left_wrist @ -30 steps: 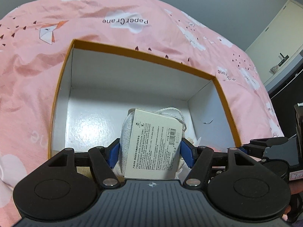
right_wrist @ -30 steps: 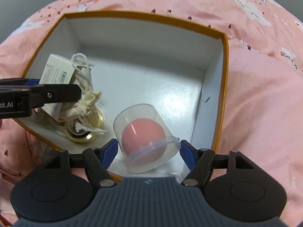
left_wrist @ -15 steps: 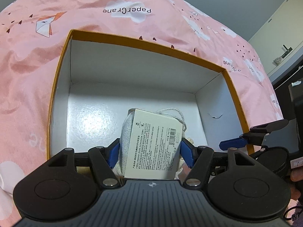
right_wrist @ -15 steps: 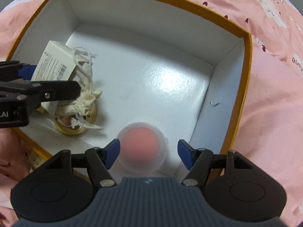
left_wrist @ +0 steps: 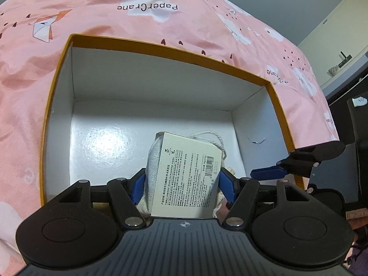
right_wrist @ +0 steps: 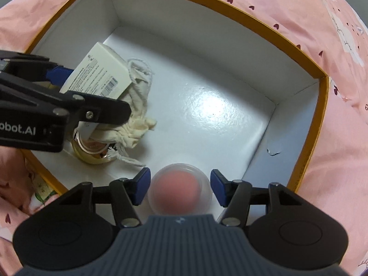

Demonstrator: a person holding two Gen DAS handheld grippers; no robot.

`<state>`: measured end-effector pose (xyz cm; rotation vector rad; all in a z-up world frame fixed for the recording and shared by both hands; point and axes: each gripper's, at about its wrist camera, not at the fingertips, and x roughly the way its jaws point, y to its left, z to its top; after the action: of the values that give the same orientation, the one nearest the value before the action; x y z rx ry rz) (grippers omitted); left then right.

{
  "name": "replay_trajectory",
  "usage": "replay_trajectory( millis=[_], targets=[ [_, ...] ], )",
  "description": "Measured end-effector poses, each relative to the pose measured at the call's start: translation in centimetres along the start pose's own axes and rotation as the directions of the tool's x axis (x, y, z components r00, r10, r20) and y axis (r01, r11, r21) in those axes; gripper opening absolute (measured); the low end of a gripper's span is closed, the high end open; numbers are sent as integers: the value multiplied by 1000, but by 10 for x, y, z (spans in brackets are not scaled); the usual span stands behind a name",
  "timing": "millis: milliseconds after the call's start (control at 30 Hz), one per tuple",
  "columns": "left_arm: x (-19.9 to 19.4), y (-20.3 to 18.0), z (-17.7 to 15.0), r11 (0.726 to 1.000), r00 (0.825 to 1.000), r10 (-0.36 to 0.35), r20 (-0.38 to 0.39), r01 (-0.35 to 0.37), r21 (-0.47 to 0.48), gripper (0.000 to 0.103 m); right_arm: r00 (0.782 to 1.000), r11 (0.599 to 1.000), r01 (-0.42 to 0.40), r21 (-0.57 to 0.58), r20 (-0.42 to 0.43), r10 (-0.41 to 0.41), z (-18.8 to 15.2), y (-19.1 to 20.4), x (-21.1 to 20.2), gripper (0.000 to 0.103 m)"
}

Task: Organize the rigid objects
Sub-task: 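Carry the pouch and sponge cup into the box and lower them, then open both tools to release the pouch and cup, then withdraw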

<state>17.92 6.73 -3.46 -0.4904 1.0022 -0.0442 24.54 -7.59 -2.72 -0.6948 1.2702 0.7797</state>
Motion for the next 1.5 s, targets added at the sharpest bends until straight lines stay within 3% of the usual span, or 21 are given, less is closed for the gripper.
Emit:
replay_trajectory(
  millis=[433, 633, 767, 900, 1233, 1367, 1500],
  targets=[
    [17, -22, 1, 998, 995, -48, -86, 52, 42, 75, 994, 995, 92, -40, -55, -95, -12, -11, -4, 50],
    [29, -34, 2, 985, 983, -29, -180, 58, 160, 75, 987, 982, 162, -99, 25, -160, -22, -6, -24, 50],
    [40, -43, 1, 978, 975, 1, -221, 45, 205, 75, 987, 984, 151, -91, 66, -146, -27, -6, -31, 50],
    [52, -44, 1, 990, 961, 41, -272, -3, 140, 75, 982, 981, 174, -83, 82, -167, -28, -4, -29, 49],
    [63, -55, 3, 971, 947, 47, -319, 33, 239, 76, 977, 971, 200, -129, 98, -188, -39, -1, -34, 49],
    [59, -56, 7, 976, 959, 8, -284, 54, 211, 86, 980, 975, 183, -125, 100, -172, -41, -2, -35, 51],
    [47, -52, 9, 980, 969, -6, -247, 55, 189, 67, 984, 982, 156, -101, 101, -146, -38, -8, -34, 51]
  ],
)
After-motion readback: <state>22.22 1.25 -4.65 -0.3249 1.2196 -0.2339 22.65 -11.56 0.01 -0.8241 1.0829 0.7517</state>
